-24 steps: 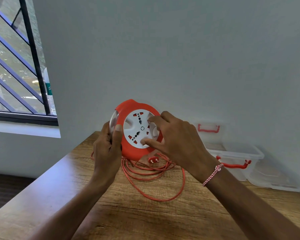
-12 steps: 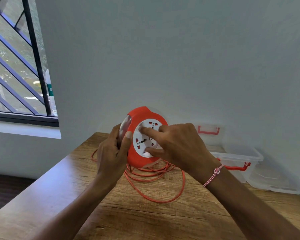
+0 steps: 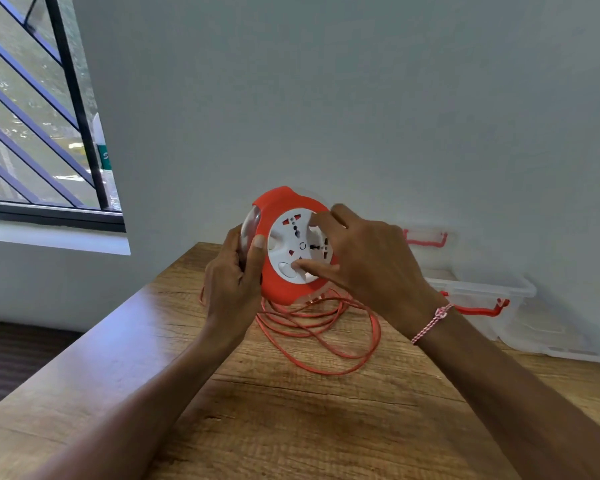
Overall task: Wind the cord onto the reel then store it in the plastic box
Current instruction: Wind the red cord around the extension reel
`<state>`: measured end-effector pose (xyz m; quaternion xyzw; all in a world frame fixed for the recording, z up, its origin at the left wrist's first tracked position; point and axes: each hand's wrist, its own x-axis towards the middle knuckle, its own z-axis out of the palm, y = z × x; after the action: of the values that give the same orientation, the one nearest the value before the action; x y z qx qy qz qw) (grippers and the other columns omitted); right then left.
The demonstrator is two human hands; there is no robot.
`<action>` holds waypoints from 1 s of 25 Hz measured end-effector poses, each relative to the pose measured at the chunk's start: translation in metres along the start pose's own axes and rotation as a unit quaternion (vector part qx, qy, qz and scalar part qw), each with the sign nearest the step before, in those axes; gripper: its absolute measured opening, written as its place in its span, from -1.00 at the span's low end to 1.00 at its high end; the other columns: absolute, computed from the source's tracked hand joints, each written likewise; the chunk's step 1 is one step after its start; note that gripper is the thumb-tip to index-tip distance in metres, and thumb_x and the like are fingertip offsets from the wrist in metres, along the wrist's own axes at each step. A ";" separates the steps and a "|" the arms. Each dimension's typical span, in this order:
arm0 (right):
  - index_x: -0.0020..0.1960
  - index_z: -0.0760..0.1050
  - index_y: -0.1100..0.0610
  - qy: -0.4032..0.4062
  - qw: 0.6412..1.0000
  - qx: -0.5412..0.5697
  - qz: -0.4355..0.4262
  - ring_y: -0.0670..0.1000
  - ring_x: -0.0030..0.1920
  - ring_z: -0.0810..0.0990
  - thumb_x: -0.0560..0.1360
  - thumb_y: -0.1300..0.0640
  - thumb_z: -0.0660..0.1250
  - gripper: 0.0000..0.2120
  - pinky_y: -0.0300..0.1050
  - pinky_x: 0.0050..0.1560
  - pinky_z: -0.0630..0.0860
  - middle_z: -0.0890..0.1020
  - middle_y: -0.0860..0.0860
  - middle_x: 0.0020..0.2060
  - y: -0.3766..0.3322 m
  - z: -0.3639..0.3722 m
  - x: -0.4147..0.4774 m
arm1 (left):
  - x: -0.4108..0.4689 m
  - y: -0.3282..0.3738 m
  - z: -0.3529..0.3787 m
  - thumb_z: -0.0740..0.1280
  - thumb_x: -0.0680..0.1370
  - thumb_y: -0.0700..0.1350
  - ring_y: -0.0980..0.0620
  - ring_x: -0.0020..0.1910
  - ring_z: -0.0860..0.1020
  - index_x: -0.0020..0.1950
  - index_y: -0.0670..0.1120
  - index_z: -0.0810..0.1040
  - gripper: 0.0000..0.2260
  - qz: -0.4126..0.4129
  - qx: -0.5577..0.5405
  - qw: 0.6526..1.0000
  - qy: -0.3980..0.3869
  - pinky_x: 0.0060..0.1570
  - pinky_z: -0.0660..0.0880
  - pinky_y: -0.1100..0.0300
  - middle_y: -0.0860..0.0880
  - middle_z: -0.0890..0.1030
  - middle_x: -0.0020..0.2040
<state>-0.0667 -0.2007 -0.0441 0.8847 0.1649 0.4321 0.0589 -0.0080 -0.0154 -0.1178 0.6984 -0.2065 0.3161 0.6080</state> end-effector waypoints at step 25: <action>0.17 0.50 0.06 -0.017 0.985 0.116 0.125 0.06 -0.22 0.68 0.43 -0.49 0.31 -0.35 -0.07 -0.27 0.62 0.71 0.02 -0.10 -0.013 0.011 -0.006 | -0.006 0.003 0.003 0.16 0.71 0.16 -0.11 -0.14 0.75 0.40 0.03 0.53 -0.64 0.009 0.000 0.998 -0.057 -0.21 0.70 -0.20 -0.15 0.74 -0.05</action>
<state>-0.0653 -0.1898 -0.0587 0.9065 0.1007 0.3988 -0.0956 -0.0143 -0.0191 -0.1199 0.7133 -0.2469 0.2816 0.5924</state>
